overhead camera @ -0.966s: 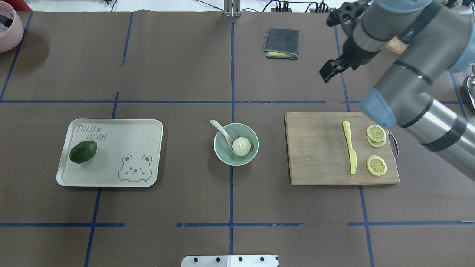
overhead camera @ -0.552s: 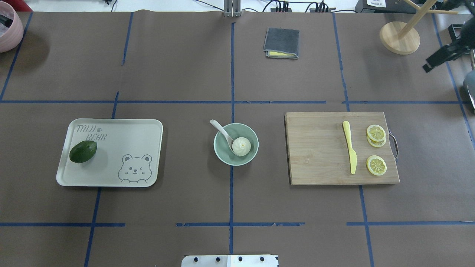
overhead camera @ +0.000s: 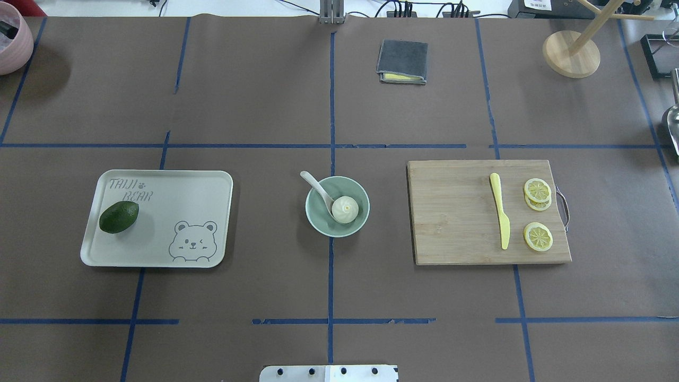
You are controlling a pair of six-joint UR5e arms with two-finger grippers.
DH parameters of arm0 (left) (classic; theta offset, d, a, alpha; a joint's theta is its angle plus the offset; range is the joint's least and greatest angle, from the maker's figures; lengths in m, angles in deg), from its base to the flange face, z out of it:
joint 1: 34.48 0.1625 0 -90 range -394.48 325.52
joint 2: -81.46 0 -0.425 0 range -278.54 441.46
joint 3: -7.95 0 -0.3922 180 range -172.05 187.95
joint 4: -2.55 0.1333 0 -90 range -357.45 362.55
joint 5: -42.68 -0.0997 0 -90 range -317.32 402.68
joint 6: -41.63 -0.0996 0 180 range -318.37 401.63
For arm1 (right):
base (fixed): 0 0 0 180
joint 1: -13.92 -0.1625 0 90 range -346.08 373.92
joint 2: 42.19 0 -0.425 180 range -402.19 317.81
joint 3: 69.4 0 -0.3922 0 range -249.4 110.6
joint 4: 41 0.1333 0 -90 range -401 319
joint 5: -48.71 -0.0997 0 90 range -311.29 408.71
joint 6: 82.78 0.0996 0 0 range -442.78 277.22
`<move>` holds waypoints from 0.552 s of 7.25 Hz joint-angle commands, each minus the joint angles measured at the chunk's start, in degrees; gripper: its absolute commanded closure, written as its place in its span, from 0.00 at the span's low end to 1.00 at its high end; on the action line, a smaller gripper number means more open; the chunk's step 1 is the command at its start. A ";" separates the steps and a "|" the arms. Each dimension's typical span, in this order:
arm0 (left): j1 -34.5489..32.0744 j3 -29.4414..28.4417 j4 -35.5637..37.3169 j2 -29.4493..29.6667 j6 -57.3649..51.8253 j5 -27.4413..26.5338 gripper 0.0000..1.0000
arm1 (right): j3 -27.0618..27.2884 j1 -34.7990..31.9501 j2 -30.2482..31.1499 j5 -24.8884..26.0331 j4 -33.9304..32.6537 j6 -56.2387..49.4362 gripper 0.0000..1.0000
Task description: Put spoon and bun in bowl
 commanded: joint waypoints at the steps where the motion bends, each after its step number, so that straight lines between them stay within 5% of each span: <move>1: 0.00 -0.45 0.09 0.00 -0.03 0.00 0.00 | -1.25 -1.87 2.19 -0.23 0.95 1.06 0.00; 4: 0.00 -0.63 0.09 -0.09 -0.03 0.00 0.00 | 1.36 -1.08 -2.90 0.29 -11.60 0.10 0.00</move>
